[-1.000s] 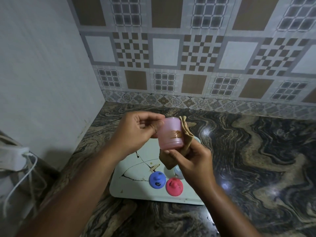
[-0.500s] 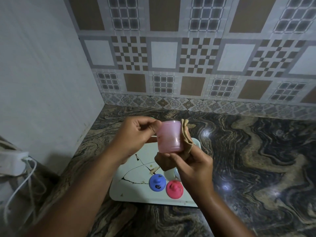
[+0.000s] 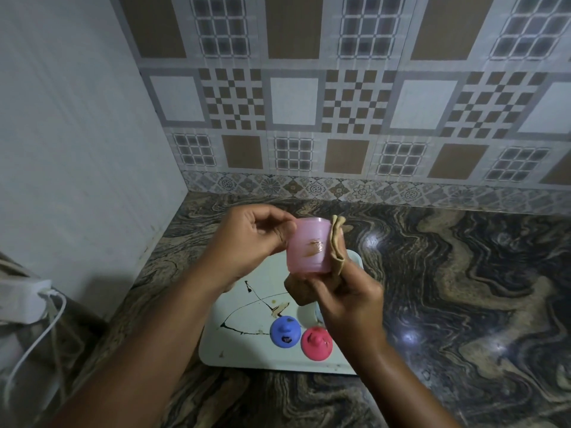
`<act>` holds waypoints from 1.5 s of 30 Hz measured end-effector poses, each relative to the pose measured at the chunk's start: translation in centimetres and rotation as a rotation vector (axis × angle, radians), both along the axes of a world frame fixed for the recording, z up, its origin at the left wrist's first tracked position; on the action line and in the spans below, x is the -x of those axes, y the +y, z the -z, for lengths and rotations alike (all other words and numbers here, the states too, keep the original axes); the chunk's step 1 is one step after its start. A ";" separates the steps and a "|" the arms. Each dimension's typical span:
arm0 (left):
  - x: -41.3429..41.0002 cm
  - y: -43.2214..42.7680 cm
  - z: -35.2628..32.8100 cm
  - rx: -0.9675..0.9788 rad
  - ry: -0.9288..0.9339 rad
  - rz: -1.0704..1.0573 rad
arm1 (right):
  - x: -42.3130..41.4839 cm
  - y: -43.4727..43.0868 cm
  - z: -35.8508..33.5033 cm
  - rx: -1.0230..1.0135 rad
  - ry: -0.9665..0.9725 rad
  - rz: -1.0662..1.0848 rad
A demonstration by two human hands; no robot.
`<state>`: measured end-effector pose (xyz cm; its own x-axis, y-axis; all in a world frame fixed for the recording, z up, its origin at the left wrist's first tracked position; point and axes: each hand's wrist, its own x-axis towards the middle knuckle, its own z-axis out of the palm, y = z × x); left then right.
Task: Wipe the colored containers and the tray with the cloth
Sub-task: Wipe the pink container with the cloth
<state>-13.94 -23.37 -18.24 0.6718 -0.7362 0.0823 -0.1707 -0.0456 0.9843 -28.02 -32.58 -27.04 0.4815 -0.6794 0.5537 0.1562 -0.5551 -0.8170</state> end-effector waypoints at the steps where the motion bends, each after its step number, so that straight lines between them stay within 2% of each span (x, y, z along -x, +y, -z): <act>1: -0.1 -0.2 0.2 -0.016 -0.076 -0.014 | -0.1 0.2 -0.3 0.101 0.031 0.023; 4: 0.4 -0.6 0.3 -0.073 -0.360 -0.011 | -0.1 0.1 0.2 0.331 0.072 0.092; 6: 0.9 -0.4 0.2 -0.048 -0.403 0.007 | 0.2 -0.1 0.5 0.240 0.058 0.085; 8: 1.1 0.0 -0.1 -0.032 -0.310 0.043 | 0.7 -0.1 0.6 0.046 0.009 0.060; 10: 1.0 0.1 -0.2 -0.016 -0.120 0.060 | 0.7 0.0 0.6 -0.160 -0.054 -0.005; 11: 1.0 0.1 -0.2 -0.006 -0.056 0.046 | 0.6 0.0 0.6 -0.201 -0.079 -0.021; 12: 0.8 0.0 -0.2 0.004 -0.037 0.018 | 0.6 0.0 0.5 -0.164 -0.078 -0.003; 14: 0.6 0.0 -0.2 0.000 -0.100 -0.014 | 0.4 0.4 -0.1 0.056 0.001 0.057; 16: 0.6 0.0 -0.3 -0.029 -0.245 -0.004 | 0.3 0.1 -0.1 0.316 0.066 0.080; 18: 1.0 0.2 -0.5 -0.055 -0.392 0.002 | 0.3 -0.3 0.1 0.392 0.086 0.063; 19: 1.2 0.2 -0.5 -0.046 -0.409 0.001 | 0.3 -0.3 0.3 0.346 0.085 0.056; 21: 1.3 0.3 -0.5 -0.002 -0.333 -0.007 | 0.5 0.1 -0.1 0.121 0.041 0.031; 23: 0.9 0.5 -0.3 0.026 -0.141 -0.001 | 0.7 0.4 -0.5 -0.122 -0.045 0.008; 25: 0.8 0.5 -0.1 0.029 0.045 0.020 | 0.6 0.3 -0.5 -0.223 -0.076 -0.030; 27: 0.9 0.3 -0.1 0.024 0.097 0.023 | 0.6 0.3 -0.8 -0.117 -0.071 -0.033; 29: 0.8 0.2 -0.1 0.004 0.043 0.026 | 0.5 0.3 -1.0 0.116 0.008 0.006; 31: 0.5 0.1 0.0 -0.052 -0.145 0.008 | 0.2 0.0 -0.4 0.322 0.041 0.021; 32: 0.5 0.1 0.0 -0.079 -0.249 -0.007 | 0.2 -0.2 -0.1 0.362 0.043 0.018; 34: 0.7 0.3 0.0 -0.072 -0.306 -0.010 | 0.2 -0.2 0.0 0.320 0.037 0.025; 37: 1.0 0.5 0.0 -0.048 -0.074 0.038 | 0.6 0.0 -0.2 0.010 -0.009 -0.006; 39: 1.1 0.5 0.0 -0.024 0.040 0.023 | 0.6 -0.1 0.0 -0.087 -0.044 -0.042; 41: 1.1 0.3 -0.2 -0.017 0.020 -0.019 | 0.5 0.2 -0.2 0.070 -0.011 -0.025; 43: 1.0 0.2 -0.3 -0.072 -0.171 -0.039 | 0.2 0.5 -0.3 0.301 0.026 0.034; 45: 1.3 0.0 -0.5 -0.107 -0.365 -0.059 | 0.0 0.2 -0.4 0.419 0.039 0.073</act>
